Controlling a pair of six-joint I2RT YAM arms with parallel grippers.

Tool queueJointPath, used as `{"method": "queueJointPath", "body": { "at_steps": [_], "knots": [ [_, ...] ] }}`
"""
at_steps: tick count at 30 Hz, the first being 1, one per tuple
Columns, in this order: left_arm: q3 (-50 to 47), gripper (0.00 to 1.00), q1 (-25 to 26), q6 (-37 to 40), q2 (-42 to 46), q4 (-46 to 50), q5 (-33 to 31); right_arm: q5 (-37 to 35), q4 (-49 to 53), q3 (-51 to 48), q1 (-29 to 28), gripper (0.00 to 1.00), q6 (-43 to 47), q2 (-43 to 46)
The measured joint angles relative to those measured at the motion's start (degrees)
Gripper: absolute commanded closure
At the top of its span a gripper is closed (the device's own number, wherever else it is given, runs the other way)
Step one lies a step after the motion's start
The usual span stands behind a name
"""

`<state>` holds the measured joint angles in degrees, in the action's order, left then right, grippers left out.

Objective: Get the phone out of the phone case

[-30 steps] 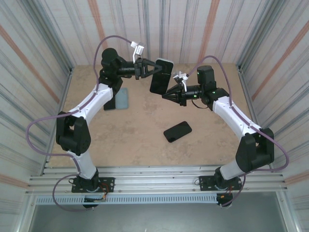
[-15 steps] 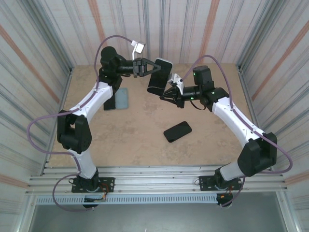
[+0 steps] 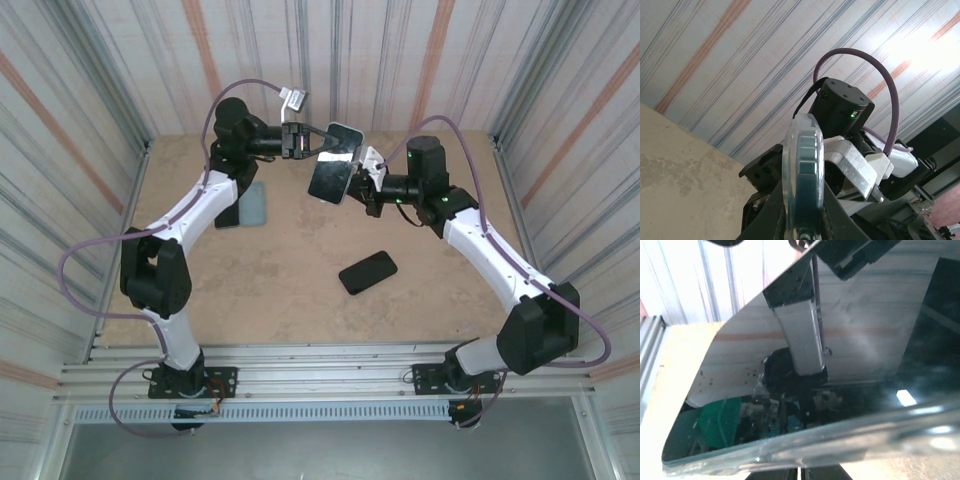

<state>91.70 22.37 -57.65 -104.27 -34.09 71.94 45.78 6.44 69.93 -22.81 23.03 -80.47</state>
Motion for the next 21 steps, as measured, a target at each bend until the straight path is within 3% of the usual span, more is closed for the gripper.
{"method": "queueJointPath", "body": {
  "at_steps": [5,9,16,21],
  "knots": [
    [0.0,1.0,0.0,2.9,0.1,1.9,-0.7,3.5,1.1,-0.6,1.4,0.69,-1.7,0.2],
    [0.0,1.0,-0.3,7.1,1.0,4.5,-1.2,6.9,2.6,-1.8,1.9,0.61,-3.0,0.2],
    [0.5,1.0,-0.3,11.8,1.5,5.5,-3.0,14.3,0.0,-2.8,1.8,0.6,-8.1,0.2],
    [0.6,1.0,-0.3,11.7,1.5,5.1,-3.0,14.8,-2.4,-2.8,1.8,0.69,-11.2,-0.4]
  ]
}}
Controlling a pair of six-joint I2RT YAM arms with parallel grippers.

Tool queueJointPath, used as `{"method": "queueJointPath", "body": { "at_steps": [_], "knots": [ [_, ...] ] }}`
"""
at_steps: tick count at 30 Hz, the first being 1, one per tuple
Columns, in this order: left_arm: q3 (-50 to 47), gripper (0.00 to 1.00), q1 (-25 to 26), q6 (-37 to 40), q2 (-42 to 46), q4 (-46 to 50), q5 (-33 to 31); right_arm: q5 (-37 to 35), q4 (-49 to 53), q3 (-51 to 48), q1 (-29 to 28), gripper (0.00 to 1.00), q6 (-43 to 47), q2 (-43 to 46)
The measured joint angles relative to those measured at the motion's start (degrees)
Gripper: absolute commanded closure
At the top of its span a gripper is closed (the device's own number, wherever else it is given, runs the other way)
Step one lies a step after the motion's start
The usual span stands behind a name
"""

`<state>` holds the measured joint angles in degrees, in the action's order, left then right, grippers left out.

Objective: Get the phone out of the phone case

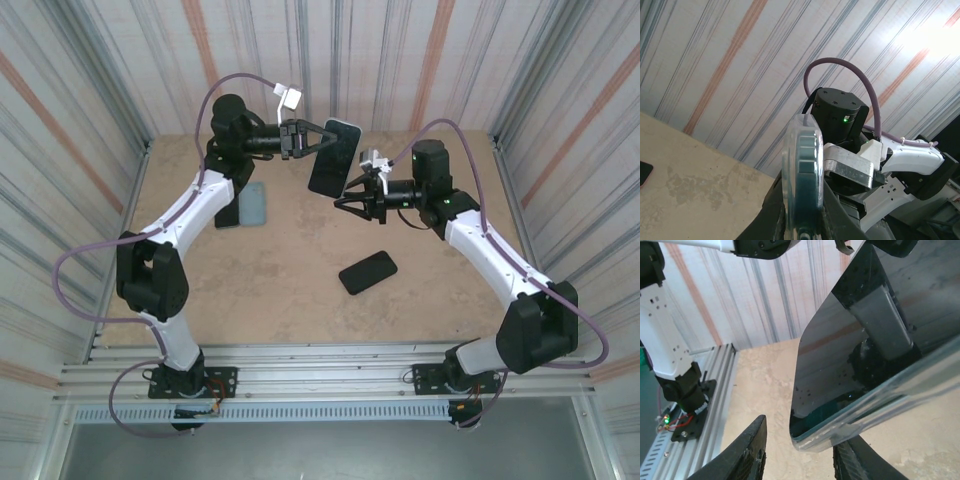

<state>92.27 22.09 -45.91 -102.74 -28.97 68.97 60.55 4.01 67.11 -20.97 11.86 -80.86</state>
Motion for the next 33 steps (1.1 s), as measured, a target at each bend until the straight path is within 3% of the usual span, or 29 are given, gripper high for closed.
{"method": "queueJointPath", "body": {
  "at_steps": [8,21,33],
  "knots": [
    [0.0,1.0,0.0,-0.4,0.0,-1.1,0.1,1.1,-0.1,0.0,0.0,0.88,-1.4,-1.7],
    [0.0,1.0,0.0,-1.5,0.0,-2.9,0.5,0.0,-0.7,0.1,-0.2,0.92,-2.2,-1.6],
    [-0.2,1.0,0.1,-9.1,-0.1,-6.9,0.4,-12.5,2.2,0.1,-2.5,0.96,4.7,2.7]
  ]
}}
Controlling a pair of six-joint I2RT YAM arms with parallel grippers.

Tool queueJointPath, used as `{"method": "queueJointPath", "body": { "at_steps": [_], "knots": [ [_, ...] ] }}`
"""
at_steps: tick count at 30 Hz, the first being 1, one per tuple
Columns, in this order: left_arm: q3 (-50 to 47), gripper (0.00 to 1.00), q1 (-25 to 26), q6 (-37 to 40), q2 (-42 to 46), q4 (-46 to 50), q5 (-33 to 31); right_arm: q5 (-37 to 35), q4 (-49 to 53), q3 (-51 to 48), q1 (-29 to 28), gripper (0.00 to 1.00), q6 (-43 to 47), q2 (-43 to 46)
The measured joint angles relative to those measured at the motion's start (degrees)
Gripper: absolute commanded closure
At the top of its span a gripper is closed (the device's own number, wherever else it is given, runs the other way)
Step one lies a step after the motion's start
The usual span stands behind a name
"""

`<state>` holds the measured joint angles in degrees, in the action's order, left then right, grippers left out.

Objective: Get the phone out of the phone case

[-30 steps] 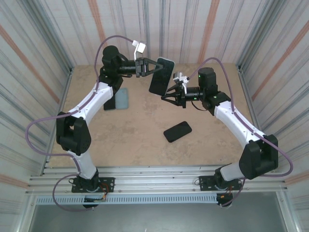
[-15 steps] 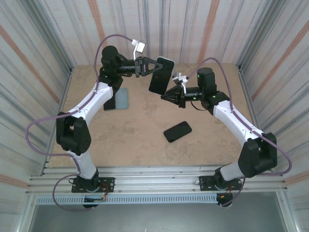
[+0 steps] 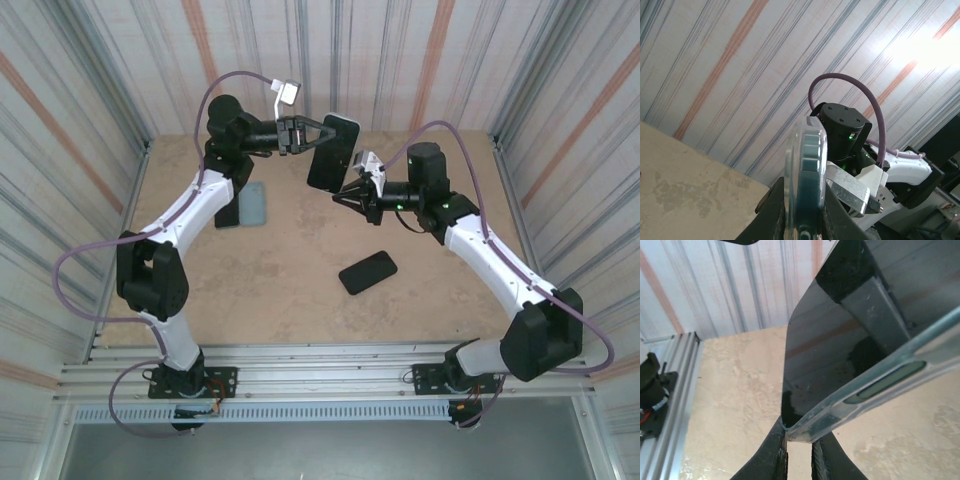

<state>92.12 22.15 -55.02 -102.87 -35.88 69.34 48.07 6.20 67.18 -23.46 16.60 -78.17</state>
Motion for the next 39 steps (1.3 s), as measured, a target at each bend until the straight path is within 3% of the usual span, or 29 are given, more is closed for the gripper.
{"method": "queueJointPath", "body": {
  "at_steps": [4,10,13,17,27,32,39],
  "knots": [
    [-0.3,1.0,0.5,-4.3,0.0,-2.1,0.2,-3.4,0.4,0.0,0.0,0.96,1.7,0.1],
    [-0.3,1.0,0.6,-4.6,0.0,-1.9,-0.2,-2.2,-0.3,-0.1,0.3,0.95,0.1,0.1],
    [-0.3,1.0,0.6,-3.9,0.0,-1.4,-0.6,-0.4,-2.1,-1.0,0.9,0.88,-2.8,0.1],
    [-0.3,1.0,0.6,-0.9,0.0,1.9,-2.6,2.5,-8.3,-3.6,2.0,0.72,-9.2,0.1],
    [-0.4,1.0,0.7,-0.7,0.0,6.0,-2.4,3.7,-19.2,-3.8,3.9,0.66,-22.2,-1.3],
    [-4.5,1.0,0.7,-4.9,2.1,5.1,-9.8,2.2,-24.3,-5.0,4.1,0.62,-32.5,-2.1],
    [-13.3,1.0,1.9,-12.1,6.5,2.5,-26.3,-4.5,-33.6,-9.2,3.6,0.58,-52.2,-3.0]
  ]
}}
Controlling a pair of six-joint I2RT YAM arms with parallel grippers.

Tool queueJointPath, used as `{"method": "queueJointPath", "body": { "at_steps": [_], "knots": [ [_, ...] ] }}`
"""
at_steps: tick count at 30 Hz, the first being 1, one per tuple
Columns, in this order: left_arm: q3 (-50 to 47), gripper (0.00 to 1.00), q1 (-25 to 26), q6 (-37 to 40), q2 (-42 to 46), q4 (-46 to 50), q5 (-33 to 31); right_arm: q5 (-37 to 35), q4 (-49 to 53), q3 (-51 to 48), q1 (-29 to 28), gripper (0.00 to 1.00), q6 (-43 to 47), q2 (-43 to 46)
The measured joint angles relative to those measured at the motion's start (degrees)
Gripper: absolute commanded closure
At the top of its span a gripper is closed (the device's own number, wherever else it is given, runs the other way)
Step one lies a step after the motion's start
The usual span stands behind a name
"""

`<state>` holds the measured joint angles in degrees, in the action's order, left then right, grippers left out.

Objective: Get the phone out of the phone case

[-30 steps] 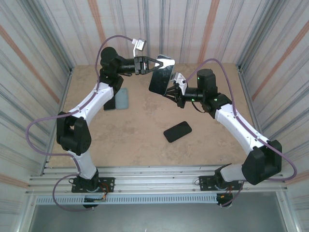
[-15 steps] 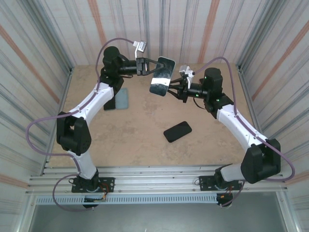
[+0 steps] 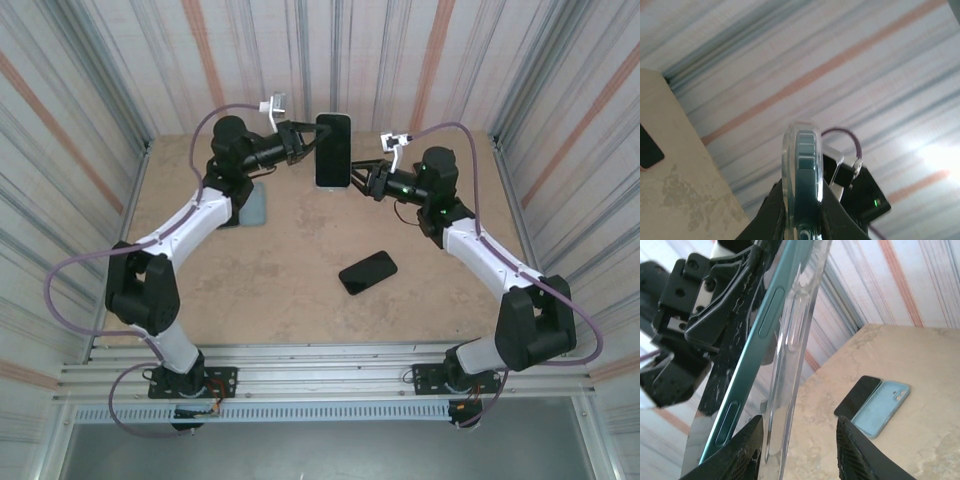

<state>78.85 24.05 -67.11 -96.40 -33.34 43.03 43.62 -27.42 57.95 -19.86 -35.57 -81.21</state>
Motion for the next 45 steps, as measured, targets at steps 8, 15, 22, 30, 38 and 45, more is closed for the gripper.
{"method": "queueJointPath", "body": {
  "at_steps": [8,15,22,30,38,45],
  "knots": [
    [-6.5,1.0,2.2,-6.8,3.0,-1.3,-16.7,-8.8,-8.4,-6.0,-3.1,0.58,-15.7,0.0],
    [-8.4,1.0,4.0,-11.5,3.0,-3.5,-23.8,-14.3,-16.5,-9.5,-4.6,0.61,-27.5,0.1],
    [-10.8,1.0,4.9,-14.3,3.0,-6.0,-27.5,-15.8,-20.9,-11.0,-5.0,0.79,-36.2,0.1],
    [-11.5,0.85,4.8,-15.5,3.0,-6.2,-28.0,-16.3,-23.2,-11.2,-5.2,0.96,-41.9,-0.2],
    [-11.5,0.66,4.1,-15.7,2.3,-5.8,-27.0,-15.7,-25.0,-11.4,-5.2,1.0,-42.5,-0.5],
    [-11.5,0.33,3.5,-15.5,1.5,-5.0,-24.9,-15.6,-26.2,-11.4,-5.2,1.0,-43.8,-2.2]
  ]
}}
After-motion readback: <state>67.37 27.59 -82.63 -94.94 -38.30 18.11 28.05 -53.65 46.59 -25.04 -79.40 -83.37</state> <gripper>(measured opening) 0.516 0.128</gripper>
